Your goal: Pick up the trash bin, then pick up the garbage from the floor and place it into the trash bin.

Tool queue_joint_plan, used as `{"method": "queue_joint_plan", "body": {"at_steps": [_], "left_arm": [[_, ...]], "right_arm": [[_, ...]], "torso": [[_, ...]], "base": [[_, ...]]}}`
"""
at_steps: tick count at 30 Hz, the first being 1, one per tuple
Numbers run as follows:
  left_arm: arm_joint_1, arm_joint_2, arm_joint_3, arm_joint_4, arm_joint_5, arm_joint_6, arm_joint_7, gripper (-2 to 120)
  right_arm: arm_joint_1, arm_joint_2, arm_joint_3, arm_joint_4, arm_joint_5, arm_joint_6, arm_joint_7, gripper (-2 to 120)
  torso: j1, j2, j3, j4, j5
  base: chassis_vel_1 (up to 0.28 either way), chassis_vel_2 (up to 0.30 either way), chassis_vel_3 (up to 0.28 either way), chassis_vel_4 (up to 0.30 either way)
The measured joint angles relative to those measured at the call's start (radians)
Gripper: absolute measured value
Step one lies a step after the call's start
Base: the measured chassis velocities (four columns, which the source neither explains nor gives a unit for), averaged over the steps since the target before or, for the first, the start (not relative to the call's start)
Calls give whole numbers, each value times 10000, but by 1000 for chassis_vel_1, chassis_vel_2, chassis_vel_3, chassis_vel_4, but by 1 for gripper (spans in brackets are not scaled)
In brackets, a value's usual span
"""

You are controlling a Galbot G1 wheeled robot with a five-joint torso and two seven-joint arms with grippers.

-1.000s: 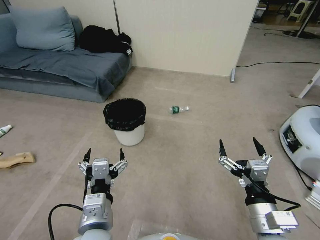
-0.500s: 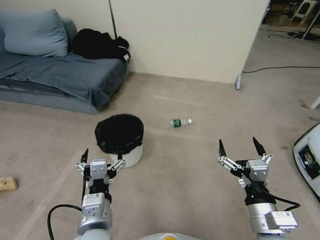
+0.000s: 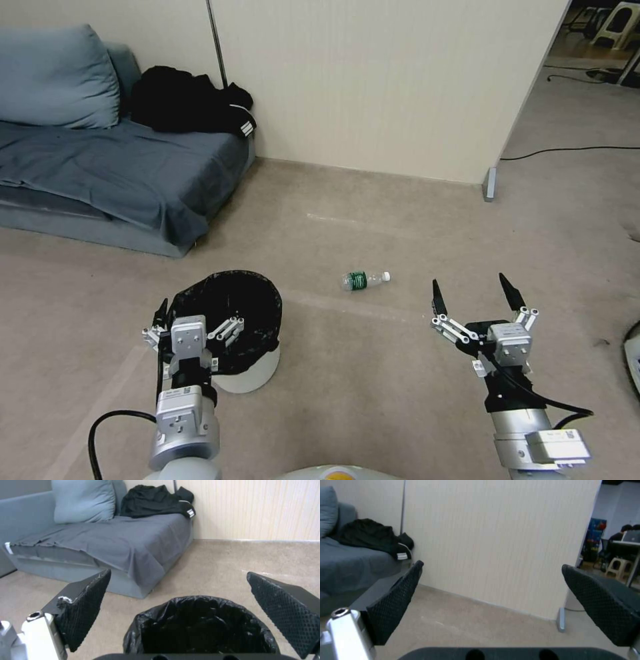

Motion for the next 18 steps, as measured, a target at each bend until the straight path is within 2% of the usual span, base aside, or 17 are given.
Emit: {"method": "queue_joint_plan", "body": {"at_steps": [3,7,10,11,13,14,17,18], "left_arm": [[-34,1,-38,-34,-135,113,-115,100],[-385,5,-356,-145,-659,659,-307,100],[-1206,63,-1075,-125,-1887,1848,-476,100],[-1206,63,-1075,-125,-1887,1848,-476,100],[-1642,137,-1612,41,-2685,2513,-615,100],[-1642,137,-1612,41,-2685,2513,-615,100],[-2325,272,-2437,518,-3654,2841,-868,100],[-2325,272,-2437,518,-3654,2841,-868,100]], "right_arm": [[1,0,39,-14,-17,163,-62,100],[13,-1,20,-39,4,377,68,100],[61,-1,-37,-75,-75,416,250,100],[61,-1,-37,-75,-75,416,250,100],[116,-92,-130,-158,-122,414,317,100],[116,-92,-130,-158,-122,414,317,100],[153,-286,-163,-254,-161,470,308,100],[153,-286,-163,-254,-161,470,308,100]], "torso": [[-1,0,0,0,0],[0,0,-1,1,1],[0,0,0,-1,0],[0,0,0,-1,0],[0,0,0,0,-1],[0,0,0,0,-1],[0,0,0,2,0],[0,0,0,2,0]], "base": [[53,-63,-41,49],[0,0,0,0],[0,0,0,0],[0,0,0,0],[0,0,0,0],[0,0,0,0],[0,0,0,0],[0,0,0,0]]}}
